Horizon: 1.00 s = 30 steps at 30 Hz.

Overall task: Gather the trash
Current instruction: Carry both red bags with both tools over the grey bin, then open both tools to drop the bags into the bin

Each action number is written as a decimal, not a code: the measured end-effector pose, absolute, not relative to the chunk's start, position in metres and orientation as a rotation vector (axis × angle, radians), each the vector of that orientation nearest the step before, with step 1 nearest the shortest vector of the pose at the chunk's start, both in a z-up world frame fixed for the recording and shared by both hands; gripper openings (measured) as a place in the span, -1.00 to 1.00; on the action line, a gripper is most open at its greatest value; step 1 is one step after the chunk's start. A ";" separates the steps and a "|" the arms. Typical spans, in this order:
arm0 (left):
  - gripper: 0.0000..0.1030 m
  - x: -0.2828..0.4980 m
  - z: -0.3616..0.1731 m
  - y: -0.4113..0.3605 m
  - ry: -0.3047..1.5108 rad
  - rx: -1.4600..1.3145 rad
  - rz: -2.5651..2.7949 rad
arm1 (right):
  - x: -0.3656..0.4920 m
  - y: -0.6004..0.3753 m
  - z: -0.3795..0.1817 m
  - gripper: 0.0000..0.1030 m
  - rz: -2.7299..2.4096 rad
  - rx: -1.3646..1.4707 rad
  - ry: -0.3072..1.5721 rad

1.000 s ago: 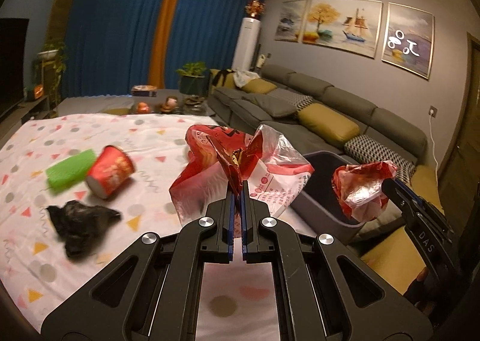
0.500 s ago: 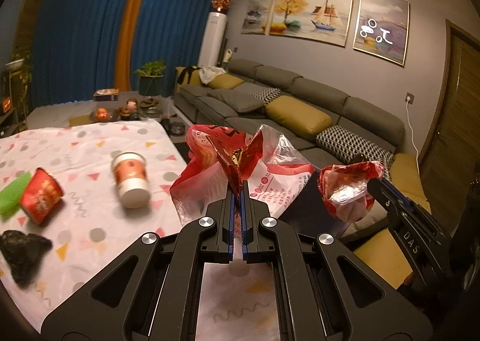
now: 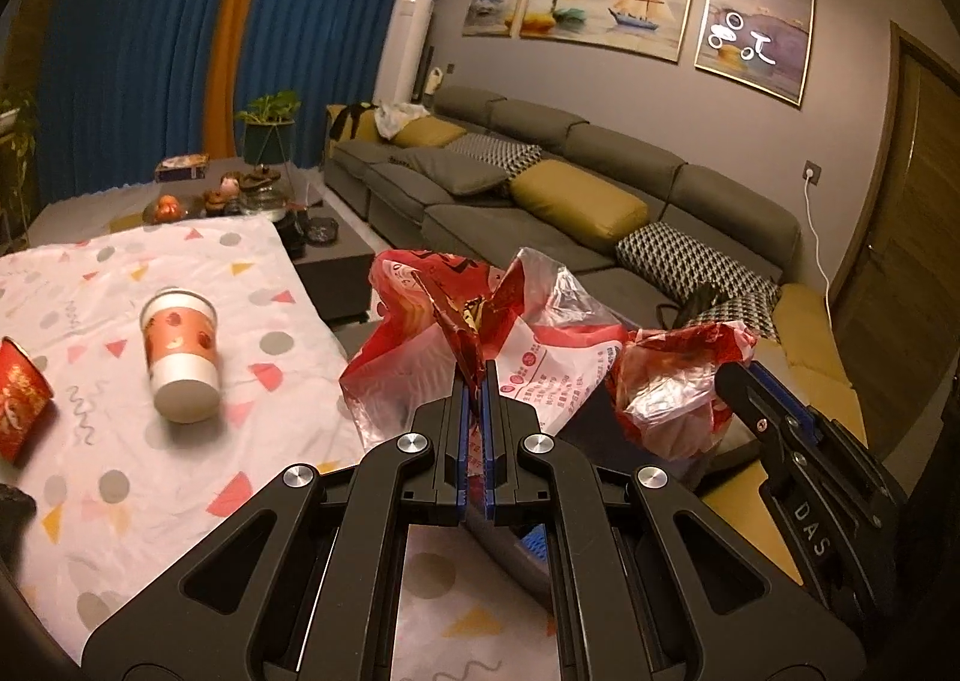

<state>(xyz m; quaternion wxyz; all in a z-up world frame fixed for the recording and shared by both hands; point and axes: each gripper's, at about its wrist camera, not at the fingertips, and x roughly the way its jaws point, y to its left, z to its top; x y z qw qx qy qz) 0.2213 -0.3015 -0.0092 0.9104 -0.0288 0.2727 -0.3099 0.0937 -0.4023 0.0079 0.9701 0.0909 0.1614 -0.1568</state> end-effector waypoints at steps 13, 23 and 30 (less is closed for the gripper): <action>-0.94 0.238 -0.024 -0.329 0.608 -0.037 -0.690 | 0.111 -0.421 -0.002 -0.67 -0.309 0.207 0.379; -0.87 0.245 -0.034 -0.339 0.650 -0.041 -0.751 | 0.119 -0.424 -0.012 -0.60 -0.299 0.216 0.414; -0.33 0.244 -0.038 -0.341 0.673 -0.049 -0.777 | 0.117 -0.426 -0.017 -0.42 -0.308 0.223 0.418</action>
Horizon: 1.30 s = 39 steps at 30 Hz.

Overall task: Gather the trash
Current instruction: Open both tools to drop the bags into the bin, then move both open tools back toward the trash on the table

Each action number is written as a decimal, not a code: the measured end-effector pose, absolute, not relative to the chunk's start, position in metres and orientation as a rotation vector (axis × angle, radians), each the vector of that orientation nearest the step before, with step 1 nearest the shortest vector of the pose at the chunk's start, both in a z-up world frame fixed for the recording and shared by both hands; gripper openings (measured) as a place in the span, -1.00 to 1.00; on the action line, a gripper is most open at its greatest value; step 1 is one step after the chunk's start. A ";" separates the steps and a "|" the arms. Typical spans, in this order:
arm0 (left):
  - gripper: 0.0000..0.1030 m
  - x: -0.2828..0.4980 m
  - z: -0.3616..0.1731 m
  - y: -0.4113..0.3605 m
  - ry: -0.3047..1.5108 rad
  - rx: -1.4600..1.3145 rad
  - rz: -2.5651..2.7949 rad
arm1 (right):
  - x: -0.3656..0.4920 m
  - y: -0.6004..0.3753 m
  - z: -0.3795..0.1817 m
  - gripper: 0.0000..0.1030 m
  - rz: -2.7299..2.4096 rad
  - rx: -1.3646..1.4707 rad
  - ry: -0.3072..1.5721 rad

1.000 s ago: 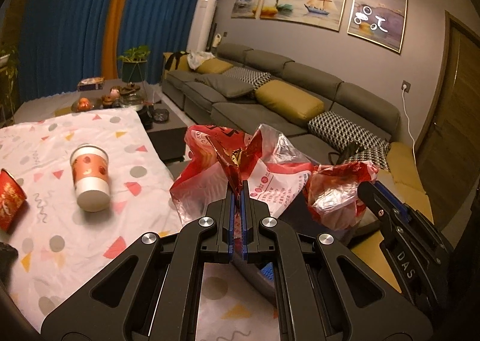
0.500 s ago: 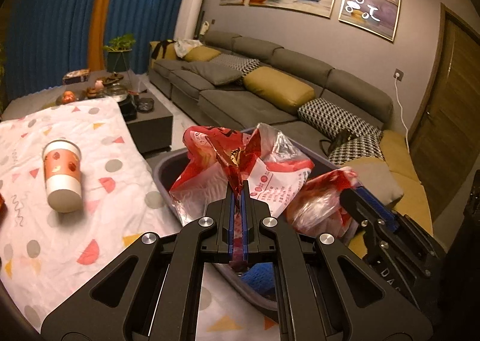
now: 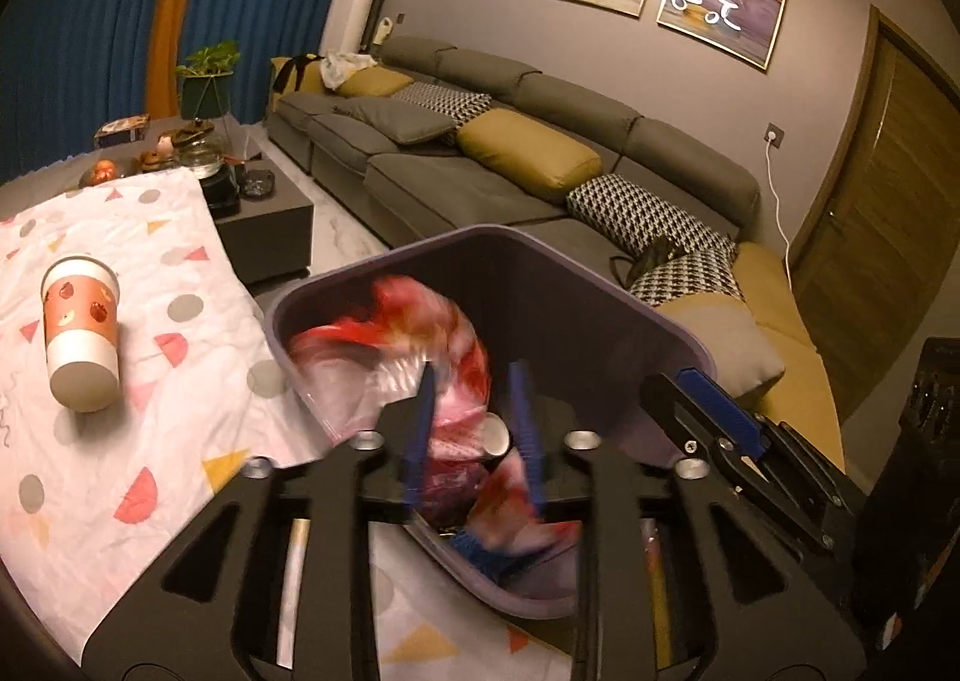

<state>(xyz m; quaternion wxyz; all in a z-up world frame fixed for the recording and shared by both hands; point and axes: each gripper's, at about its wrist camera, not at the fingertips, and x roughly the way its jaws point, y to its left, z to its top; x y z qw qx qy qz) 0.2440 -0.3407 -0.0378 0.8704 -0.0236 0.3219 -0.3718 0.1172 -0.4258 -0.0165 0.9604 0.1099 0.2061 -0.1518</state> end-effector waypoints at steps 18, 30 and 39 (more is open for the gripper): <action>0.86 0.202 -0.025 -0.226 0.576 -0.113 -0.489 | 0.077 -0.407 -0.002 0.60 -0.326 0.245 0.356; 0.87 0.164 -0.026 -0.089 0.533 -0.094 -0.153 | 0.060 -0.334 0.009 0.63 -0.201 0.191 0.358; 0.87 0.148 -0.029 -0.010 0.535 -0.111 -0.010 | 0.071 -0.269 0.014 0.63 -0.077 0.149 0.371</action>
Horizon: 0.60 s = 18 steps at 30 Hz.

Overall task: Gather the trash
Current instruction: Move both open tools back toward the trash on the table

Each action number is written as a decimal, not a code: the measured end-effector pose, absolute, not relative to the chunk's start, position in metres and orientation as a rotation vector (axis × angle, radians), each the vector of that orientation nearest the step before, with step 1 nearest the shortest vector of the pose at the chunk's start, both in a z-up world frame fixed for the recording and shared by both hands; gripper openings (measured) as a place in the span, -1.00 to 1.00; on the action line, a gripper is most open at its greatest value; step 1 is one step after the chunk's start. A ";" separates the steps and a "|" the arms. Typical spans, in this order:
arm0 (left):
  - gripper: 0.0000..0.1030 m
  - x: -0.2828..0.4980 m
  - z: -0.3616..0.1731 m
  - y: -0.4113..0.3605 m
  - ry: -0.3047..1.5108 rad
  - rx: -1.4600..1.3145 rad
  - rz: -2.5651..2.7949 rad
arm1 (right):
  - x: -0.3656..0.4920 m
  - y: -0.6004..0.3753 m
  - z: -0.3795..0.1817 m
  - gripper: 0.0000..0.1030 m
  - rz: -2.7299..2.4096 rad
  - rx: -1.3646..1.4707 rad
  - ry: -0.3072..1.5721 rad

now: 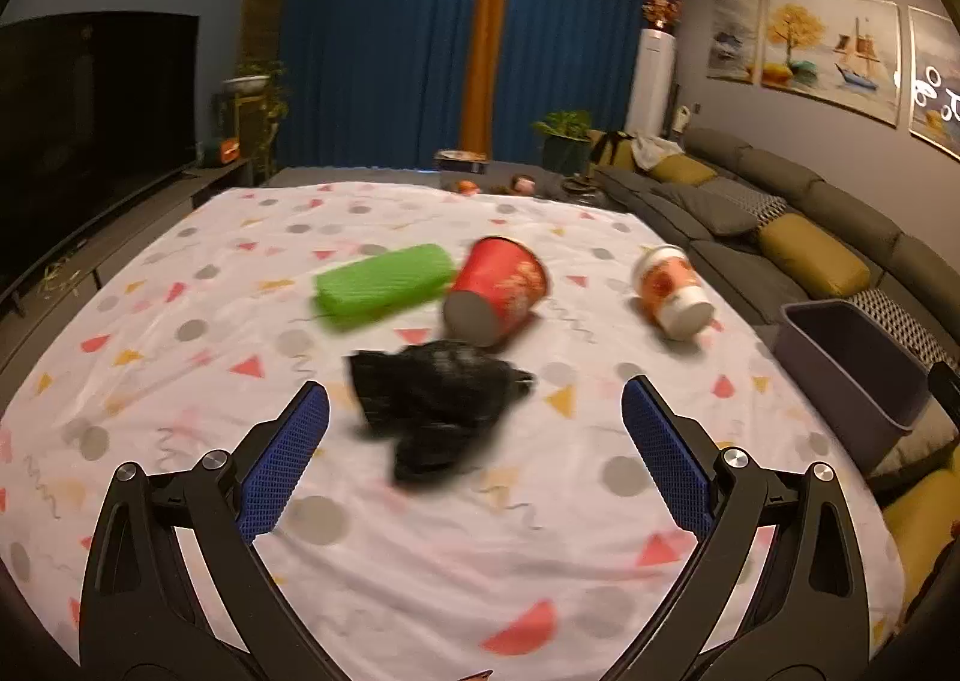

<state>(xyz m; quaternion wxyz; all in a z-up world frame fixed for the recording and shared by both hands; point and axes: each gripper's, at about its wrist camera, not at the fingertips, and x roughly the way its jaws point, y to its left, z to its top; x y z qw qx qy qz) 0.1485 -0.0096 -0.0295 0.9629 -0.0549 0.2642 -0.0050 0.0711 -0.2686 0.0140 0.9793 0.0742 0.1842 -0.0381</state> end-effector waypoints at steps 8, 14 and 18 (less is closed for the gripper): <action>0.87 0.161 -0.036 0.012 0.552 -0.116 -0.003 | 0.088 -0.232 0.015 0.63 -0.012 0.125 0.380; 0.86 0.188 -0.045 -0.003 0.590 -0.078 -0.028 | 0.098 -0.222 0.013 0.63 0.012 0.123 0.387; 0.74 0.208 -0.054 -0.005 0.638 -0.062 -0.027 | 0.105 -0.216 0.013 0.63 0.020 0.118 0.388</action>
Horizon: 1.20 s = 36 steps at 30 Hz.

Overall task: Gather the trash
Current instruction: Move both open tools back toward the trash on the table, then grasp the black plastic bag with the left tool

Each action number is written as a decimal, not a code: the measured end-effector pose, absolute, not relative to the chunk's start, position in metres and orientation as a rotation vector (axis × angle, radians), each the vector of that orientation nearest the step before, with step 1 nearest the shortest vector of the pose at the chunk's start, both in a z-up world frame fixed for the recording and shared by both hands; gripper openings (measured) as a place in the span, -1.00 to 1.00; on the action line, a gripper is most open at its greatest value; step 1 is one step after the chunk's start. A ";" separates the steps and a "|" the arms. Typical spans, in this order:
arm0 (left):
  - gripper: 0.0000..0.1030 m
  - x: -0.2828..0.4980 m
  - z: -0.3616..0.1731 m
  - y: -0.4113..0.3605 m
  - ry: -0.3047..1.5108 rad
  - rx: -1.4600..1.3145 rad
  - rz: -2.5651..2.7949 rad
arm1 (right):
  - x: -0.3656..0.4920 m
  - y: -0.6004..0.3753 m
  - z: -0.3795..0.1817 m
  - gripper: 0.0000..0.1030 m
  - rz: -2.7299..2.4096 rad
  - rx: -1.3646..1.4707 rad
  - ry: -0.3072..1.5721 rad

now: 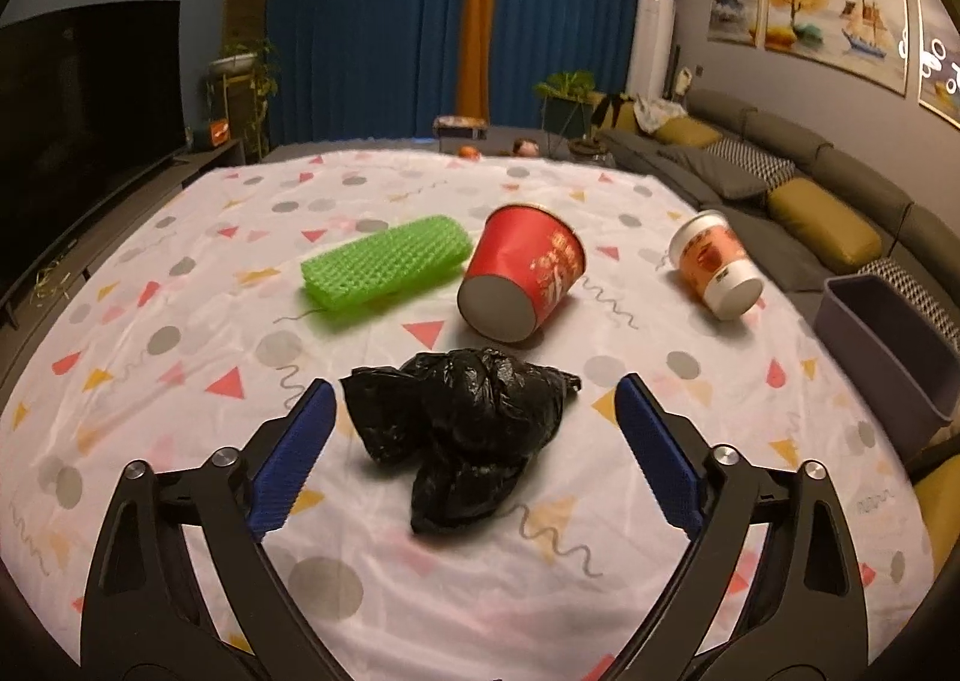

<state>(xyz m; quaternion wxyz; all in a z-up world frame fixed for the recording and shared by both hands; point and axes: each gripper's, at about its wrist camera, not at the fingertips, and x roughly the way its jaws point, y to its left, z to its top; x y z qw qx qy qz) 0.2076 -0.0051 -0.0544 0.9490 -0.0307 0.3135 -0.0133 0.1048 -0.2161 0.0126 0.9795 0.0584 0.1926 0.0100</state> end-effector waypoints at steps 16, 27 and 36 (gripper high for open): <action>-0.40 0.237 -0.082 0.008 0.792 -0.150 -0.140 | 0.134 -0.180 0.010 0.63 0.073 0.080 0.431; -0.42 0.215 -0.032 0.061 0.607 -0.180 0.061 | 0.176 -0.120 0.008 0.63 0.132 0.022 0.473; -0.41 0.215 -0.021 0.118 0.531 -0.199 0.238 | 0.235 -0.064 -0.009 0.62 0.167 -0.016 0.539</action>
